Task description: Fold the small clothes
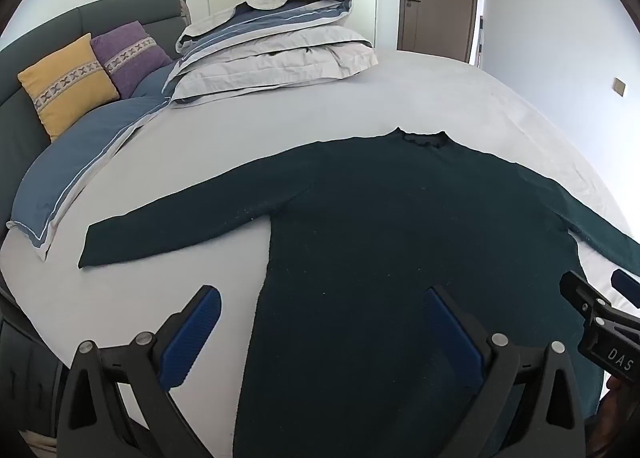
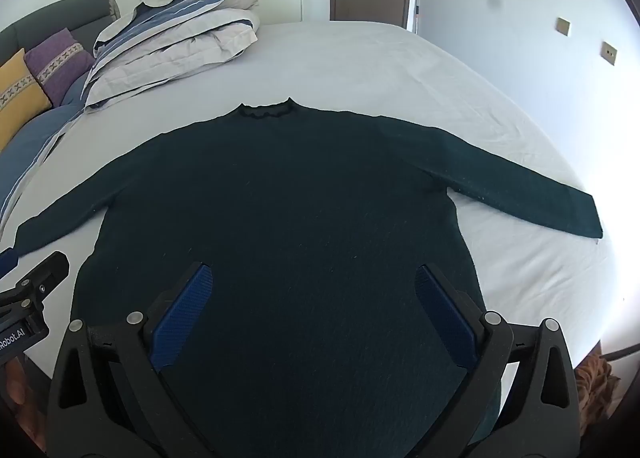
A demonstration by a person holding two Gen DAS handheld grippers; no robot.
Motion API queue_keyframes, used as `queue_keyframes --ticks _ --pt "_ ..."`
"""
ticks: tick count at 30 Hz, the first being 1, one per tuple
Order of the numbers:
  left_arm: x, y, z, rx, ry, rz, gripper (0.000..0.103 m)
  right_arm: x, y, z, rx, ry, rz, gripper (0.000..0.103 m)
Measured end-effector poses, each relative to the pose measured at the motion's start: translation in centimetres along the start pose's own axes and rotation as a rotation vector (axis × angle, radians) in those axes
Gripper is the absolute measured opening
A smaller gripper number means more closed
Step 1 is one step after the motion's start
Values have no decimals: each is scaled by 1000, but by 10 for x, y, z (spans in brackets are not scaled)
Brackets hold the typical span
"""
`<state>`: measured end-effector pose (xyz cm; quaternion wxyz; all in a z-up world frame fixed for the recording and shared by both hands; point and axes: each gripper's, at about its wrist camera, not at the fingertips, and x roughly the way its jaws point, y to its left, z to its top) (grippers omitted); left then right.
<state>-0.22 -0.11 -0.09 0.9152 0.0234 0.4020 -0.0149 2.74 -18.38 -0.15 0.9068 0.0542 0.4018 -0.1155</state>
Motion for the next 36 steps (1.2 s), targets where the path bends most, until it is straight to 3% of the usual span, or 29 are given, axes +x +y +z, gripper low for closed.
queue_keyframes --ticks 36 --pt "-3 5 0 -6 3 2 103 4 9 -11 -18 24 -7 103"
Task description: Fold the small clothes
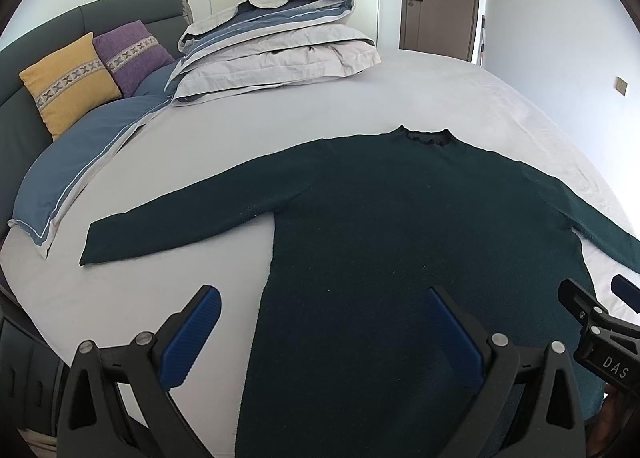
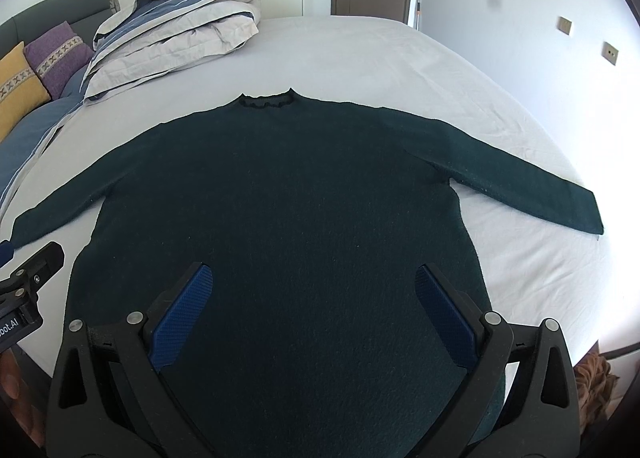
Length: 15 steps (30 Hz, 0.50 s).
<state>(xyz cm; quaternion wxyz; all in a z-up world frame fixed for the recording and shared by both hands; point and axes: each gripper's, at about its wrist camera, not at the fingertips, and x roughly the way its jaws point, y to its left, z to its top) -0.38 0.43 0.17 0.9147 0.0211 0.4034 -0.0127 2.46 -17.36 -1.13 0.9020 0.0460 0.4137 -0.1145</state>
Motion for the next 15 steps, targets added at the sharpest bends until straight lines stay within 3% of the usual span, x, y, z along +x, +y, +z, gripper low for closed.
queue_keyframes --ticks 15 --pt "1 3 -3 -1 0 -2 103 5 5 -4 -1 2 0 103"
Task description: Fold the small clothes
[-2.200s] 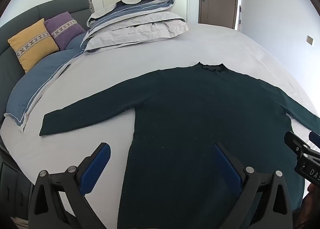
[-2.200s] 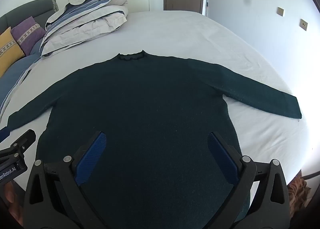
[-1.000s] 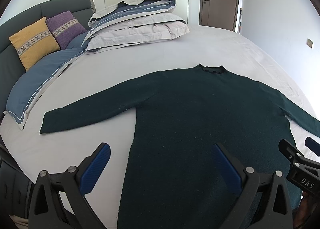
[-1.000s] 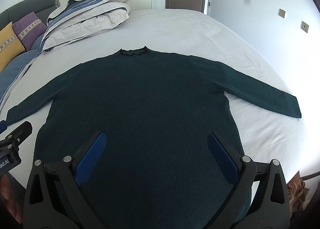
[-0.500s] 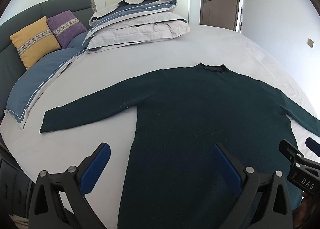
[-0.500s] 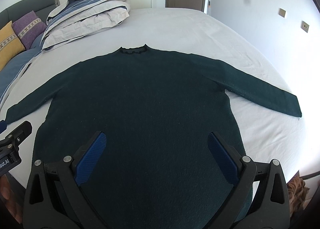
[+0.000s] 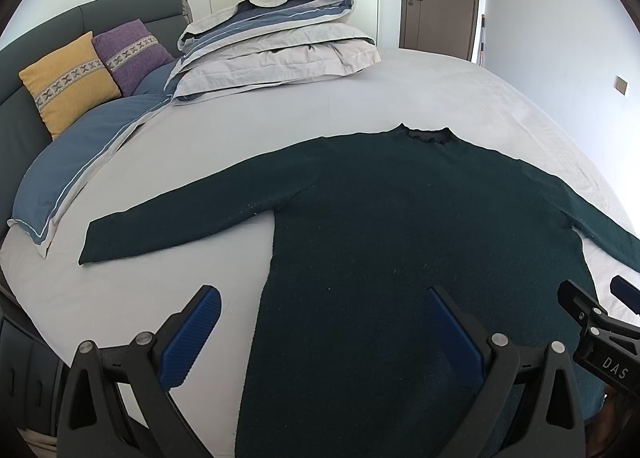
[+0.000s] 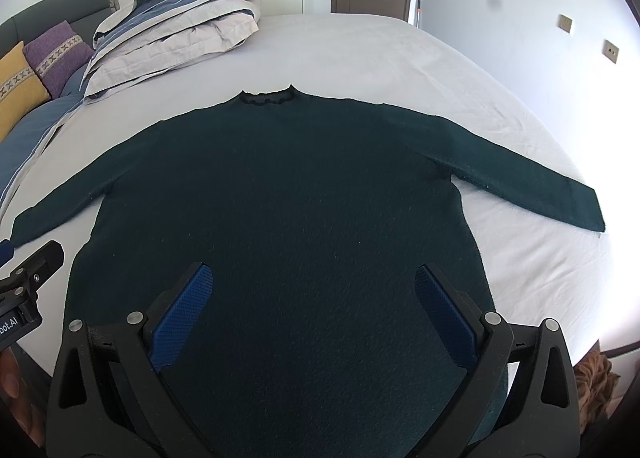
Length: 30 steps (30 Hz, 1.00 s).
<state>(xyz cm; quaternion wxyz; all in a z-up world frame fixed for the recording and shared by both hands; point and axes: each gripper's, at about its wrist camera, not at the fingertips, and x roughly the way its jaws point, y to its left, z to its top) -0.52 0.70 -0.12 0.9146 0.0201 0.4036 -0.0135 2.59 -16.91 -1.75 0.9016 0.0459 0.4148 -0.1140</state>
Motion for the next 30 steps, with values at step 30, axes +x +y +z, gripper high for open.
queue_keyframes --ticks 30 --pt "4 4 -6 -1 8 -5 103 3 3 -5 1 11 7 103"
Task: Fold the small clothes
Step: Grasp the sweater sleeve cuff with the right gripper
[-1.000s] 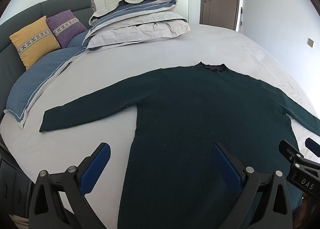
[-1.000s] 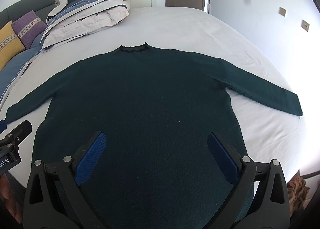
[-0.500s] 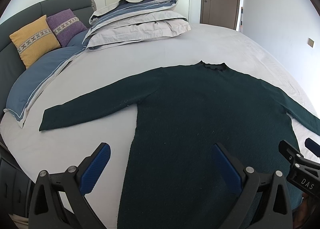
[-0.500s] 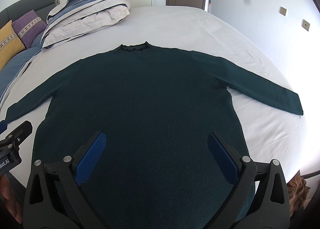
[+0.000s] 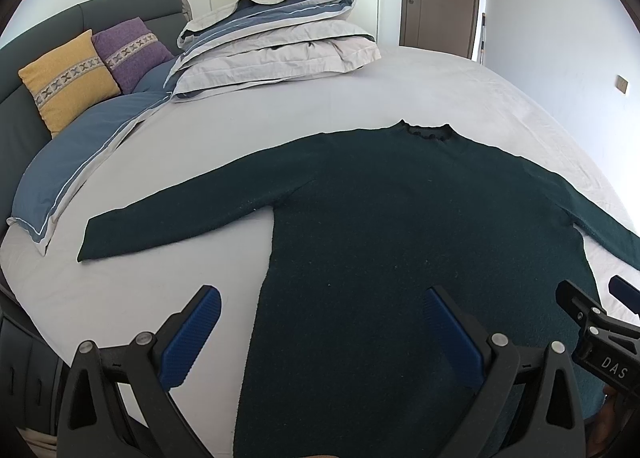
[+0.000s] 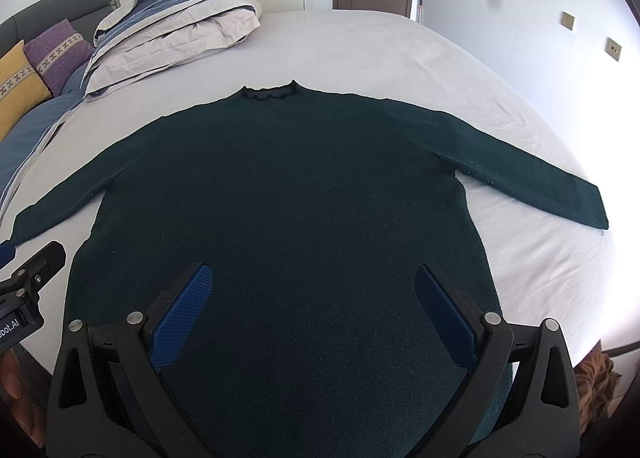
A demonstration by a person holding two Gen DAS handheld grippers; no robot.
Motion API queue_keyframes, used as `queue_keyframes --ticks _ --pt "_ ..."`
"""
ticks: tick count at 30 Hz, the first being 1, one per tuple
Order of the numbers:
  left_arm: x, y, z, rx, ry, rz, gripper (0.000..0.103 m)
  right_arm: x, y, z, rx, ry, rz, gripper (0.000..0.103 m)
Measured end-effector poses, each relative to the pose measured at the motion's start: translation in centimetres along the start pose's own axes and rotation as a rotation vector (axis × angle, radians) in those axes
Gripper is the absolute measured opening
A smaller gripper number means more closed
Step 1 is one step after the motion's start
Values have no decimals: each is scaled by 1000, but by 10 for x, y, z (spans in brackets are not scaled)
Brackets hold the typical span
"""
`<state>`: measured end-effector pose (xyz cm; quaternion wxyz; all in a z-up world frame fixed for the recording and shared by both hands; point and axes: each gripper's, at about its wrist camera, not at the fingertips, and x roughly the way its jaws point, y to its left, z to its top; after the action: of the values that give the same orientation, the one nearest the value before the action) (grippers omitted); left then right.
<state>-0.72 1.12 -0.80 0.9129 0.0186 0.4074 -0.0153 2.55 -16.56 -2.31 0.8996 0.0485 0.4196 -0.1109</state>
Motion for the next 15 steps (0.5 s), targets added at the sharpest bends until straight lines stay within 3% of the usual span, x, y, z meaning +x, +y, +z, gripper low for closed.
queue_keyframes --ticks 9,12,15 --pt "9 11 -7 -65 38 -70 103 8 -11 -2 28 13 14 103" --pt "17 19 -12 -121 68 -113 103 11 -29 -5 72 9 37 103" --pt "19 20 -15 -126 65 -104 103 12 -65 -5 159 -19 49 103"
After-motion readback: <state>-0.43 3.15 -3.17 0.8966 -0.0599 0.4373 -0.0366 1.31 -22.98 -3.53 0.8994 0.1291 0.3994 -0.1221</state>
